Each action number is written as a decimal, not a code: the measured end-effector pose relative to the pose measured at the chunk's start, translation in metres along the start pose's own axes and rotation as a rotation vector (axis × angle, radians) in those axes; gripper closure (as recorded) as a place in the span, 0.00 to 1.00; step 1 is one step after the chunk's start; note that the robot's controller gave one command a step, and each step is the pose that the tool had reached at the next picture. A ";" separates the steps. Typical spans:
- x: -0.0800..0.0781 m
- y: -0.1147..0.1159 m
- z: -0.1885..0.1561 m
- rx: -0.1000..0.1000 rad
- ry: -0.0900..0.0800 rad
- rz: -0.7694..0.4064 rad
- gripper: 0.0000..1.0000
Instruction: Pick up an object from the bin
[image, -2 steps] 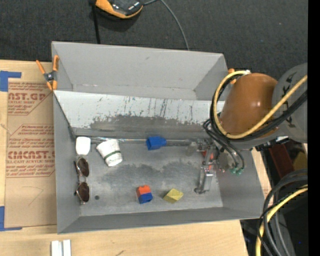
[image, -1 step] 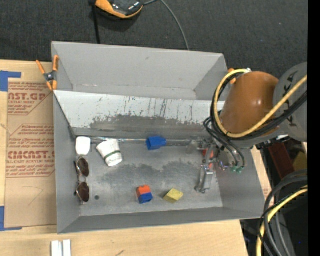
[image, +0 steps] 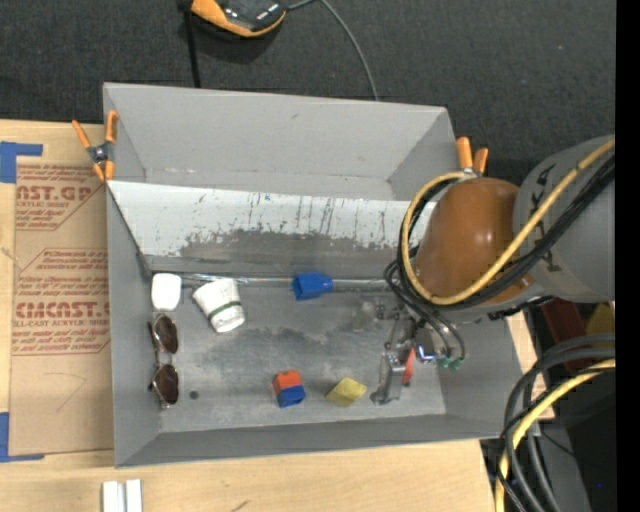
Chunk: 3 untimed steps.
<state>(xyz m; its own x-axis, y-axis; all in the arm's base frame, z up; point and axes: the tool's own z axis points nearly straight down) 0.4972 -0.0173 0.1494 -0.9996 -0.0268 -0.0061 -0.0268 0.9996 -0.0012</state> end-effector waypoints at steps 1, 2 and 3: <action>0.014 -0.002 0.050 -0.002 0.006 -0.038 0.00; 0.003 0.013 0.080 0.000 0.000 -0.095 1.00; 0.003 0.013 0.080 0.000 0.000 -0.095 1.00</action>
Offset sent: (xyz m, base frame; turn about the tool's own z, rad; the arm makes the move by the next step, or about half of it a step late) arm -0.0029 0.0118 -0.0794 -0.0950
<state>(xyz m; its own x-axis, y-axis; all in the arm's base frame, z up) 0.4943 -0.0048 0.0696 -0.9925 -0.1218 -0.0064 -0.1218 0.9926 -0.0015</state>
